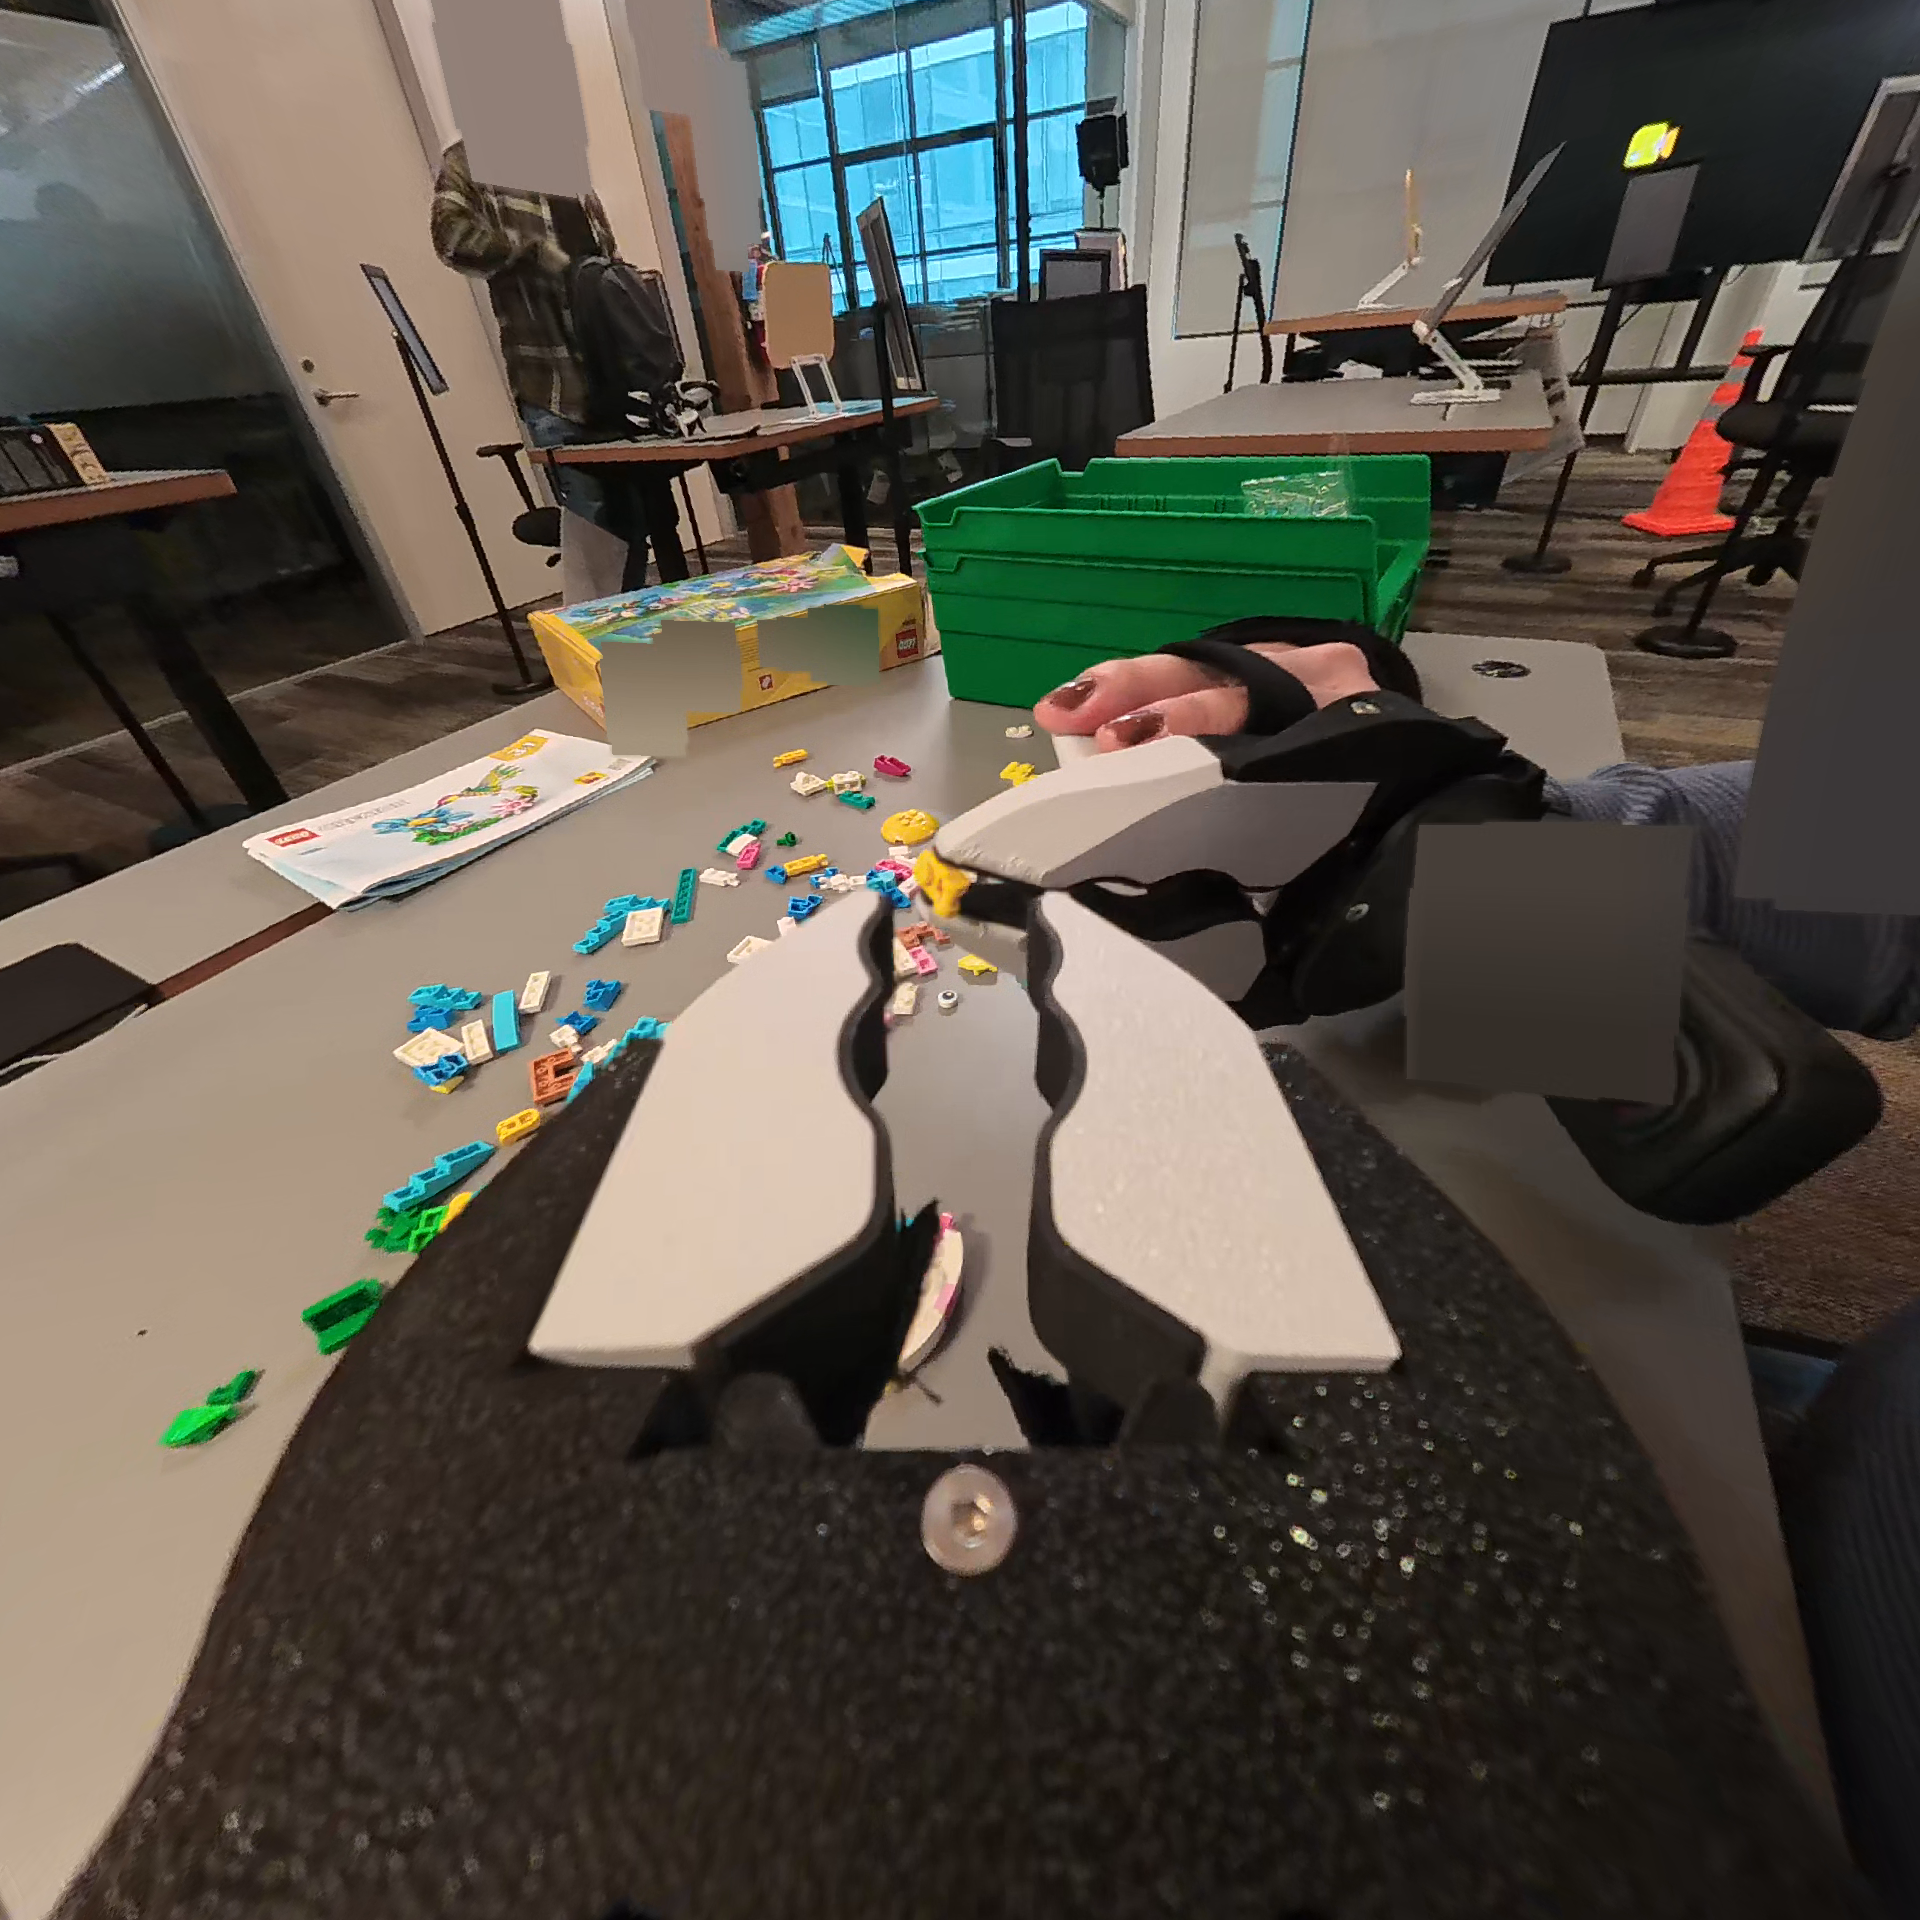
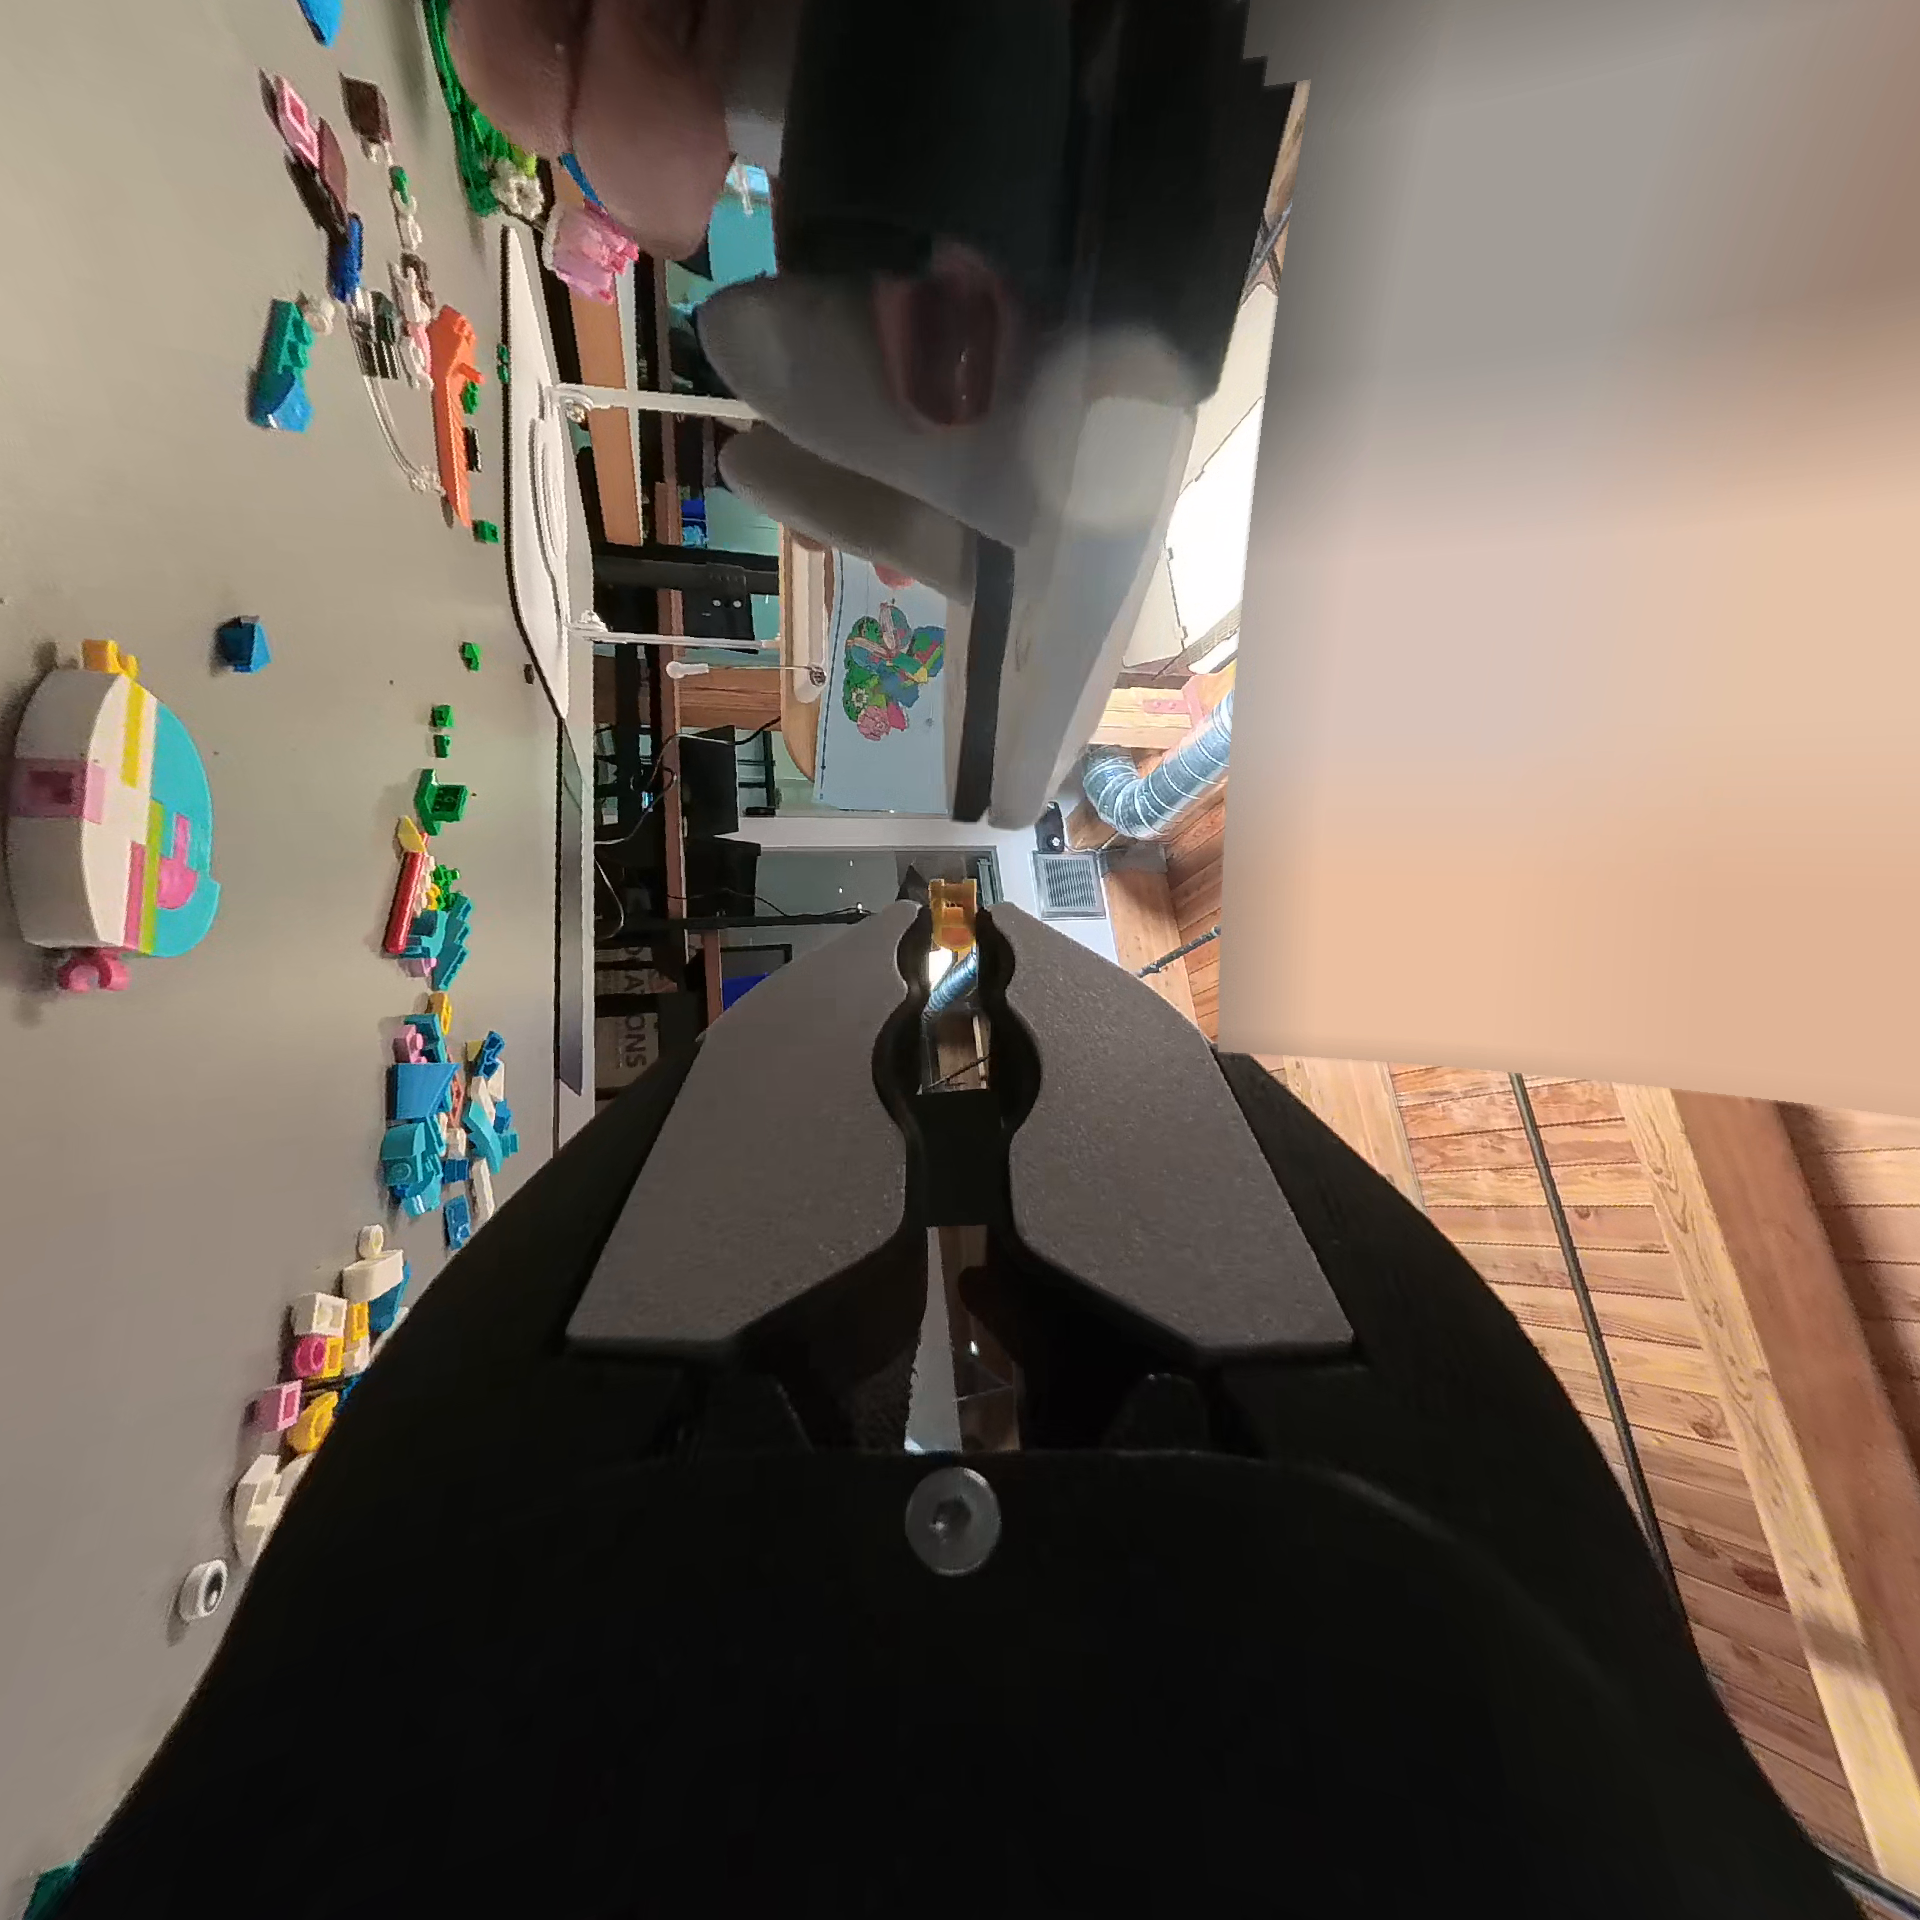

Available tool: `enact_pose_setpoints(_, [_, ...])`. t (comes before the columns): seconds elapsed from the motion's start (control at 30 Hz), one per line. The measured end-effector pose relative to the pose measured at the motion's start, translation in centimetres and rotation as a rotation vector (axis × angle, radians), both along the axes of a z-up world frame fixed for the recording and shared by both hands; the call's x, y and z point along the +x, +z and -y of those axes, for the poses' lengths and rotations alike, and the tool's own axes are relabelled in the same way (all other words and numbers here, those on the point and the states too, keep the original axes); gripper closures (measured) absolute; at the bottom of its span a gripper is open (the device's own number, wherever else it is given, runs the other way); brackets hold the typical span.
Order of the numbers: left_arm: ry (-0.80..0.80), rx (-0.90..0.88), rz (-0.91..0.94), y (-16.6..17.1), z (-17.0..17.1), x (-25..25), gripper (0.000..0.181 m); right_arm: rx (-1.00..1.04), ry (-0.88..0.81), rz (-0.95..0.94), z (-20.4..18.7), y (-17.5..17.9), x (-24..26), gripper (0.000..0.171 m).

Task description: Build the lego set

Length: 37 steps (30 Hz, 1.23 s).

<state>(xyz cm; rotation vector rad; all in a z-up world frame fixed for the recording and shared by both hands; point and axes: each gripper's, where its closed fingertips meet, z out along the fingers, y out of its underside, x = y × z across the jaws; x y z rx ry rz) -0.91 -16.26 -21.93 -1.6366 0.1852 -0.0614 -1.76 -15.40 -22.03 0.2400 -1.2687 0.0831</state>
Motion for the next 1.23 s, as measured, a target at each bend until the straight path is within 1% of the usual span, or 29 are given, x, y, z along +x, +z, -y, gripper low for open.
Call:
enact_pose_setpoints(0.23, [-0.005,-0.035,-0.011,-0.8,-0.8,0.2,0.163,0.002,0.002,0.005,0.1,-0.2,0.0,0.165])
enact_pose_setpoints(0.53, [0.03,-0.043,-0.094,-1.0,-1.2,0.1,0.176,0.011,0.012,0.015,0.4,-0.6,0.0,0.165])
enact_pose_setpoints(0.77, [0.053,-0.043,-0.141,-1.4,-1.2,-0.1,0.178,0.003,0.016,0.036,0.5,-0.9,-0.1,0.165])
enact_pose_setpoints(0.93, [0.067,-0.037,-0.174,-1.2,-1.0,0.0,0.178,-0.156,0.078,0.109,0.4,-0.8,0.1,0.165])
enact_pose_setpoints(1.07, [0.128,-0.02,-0.227,-0.7,-0.3,-1.1,0.178,-0.286,0.069,0.147,-1.3,-0.3,0.1,0.163])
enact_pose_setpoints(1.17, [0.178,0.007,-0.289,-0.3,0.7,-2.1,0.178,-0.473,0.114,0.273,-2.3,-0.8,-0.1,0.163])
enact_pose_setpoints(1.23, [0.201,0.033,-0.382,0.1,1.3,-2.5,0.178,-0.648,0.191,0.434,-2.3,-1.5,-0.3,0.163])
